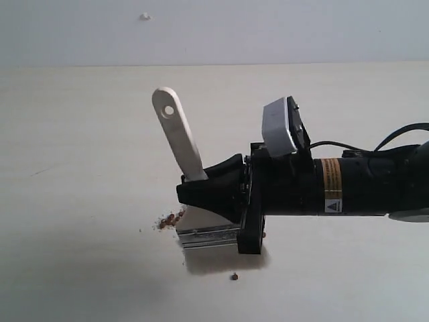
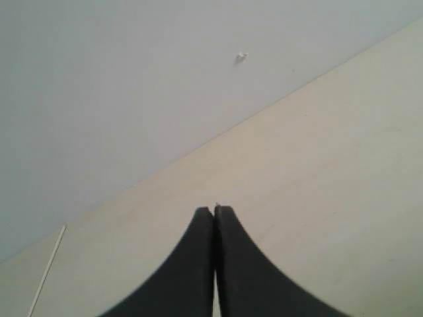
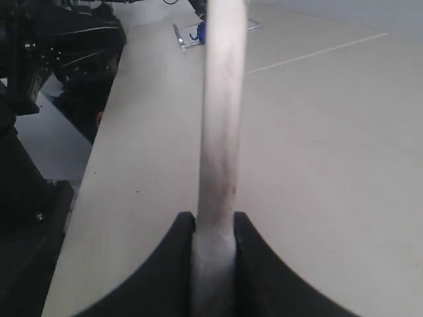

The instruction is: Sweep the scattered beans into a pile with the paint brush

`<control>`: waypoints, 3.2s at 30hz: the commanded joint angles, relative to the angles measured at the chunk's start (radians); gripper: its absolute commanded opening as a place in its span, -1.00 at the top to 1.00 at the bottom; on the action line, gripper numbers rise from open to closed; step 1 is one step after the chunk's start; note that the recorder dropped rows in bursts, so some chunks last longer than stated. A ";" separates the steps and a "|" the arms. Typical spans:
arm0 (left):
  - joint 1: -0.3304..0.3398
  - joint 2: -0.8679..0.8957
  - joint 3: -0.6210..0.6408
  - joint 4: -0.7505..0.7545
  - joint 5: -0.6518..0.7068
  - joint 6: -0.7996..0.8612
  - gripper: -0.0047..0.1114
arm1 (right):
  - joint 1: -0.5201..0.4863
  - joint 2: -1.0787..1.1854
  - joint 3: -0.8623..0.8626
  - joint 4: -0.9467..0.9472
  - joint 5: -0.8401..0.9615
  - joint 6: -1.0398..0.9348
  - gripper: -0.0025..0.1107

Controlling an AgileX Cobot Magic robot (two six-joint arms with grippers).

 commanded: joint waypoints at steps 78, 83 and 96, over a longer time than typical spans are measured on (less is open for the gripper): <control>-0.007 -0.005 0.001 -0.001 0.000 -0.003 0.92 | 0.066 0.287 -0.321 -0.011 0.235 0.501 0.96; -0.007 -0.005 0.001 -0.001 0.000 -0.003 0.92 | 0.066 0.287 -0.324 -0.031 0.269 0.597 0.96; -0.007 -0.005 0.001 -0.001 0.000 -0.003 0.92 | 0.066 0.285 -0.332 -0.050 0.331 0.647 0.96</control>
